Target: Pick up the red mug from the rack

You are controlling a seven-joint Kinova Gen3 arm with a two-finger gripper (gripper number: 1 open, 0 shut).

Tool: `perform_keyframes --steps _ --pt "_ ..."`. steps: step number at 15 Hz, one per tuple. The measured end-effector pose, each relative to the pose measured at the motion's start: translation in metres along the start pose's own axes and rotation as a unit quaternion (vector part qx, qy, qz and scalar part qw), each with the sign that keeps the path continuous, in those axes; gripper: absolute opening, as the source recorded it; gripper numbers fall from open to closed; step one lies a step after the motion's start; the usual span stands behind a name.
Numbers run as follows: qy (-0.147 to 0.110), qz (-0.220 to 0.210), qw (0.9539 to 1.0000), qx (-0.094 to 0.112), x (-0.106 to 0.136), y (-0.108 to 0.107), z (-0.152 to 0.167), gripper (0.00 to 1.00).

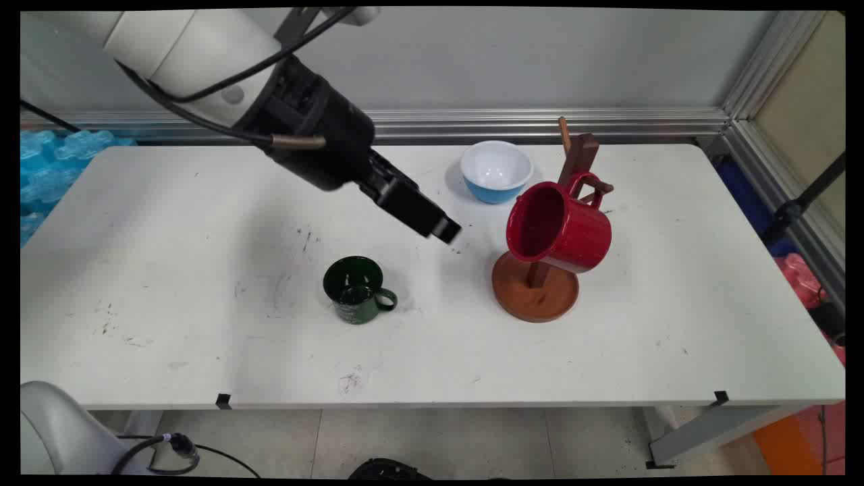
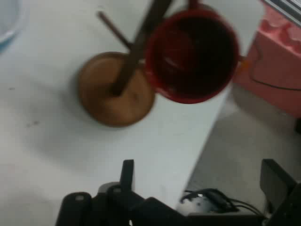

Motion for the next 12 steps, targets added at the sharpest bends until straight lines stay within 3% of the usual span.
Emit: perform_keyframes --steps 6,12 --pt "0.001 0.009 0.9991 -0.042 0.003 0.033 0.011 1.0" --pt "0.017 0.008 0.9986 -0.05 0.015 0.047 0.04 1.0"
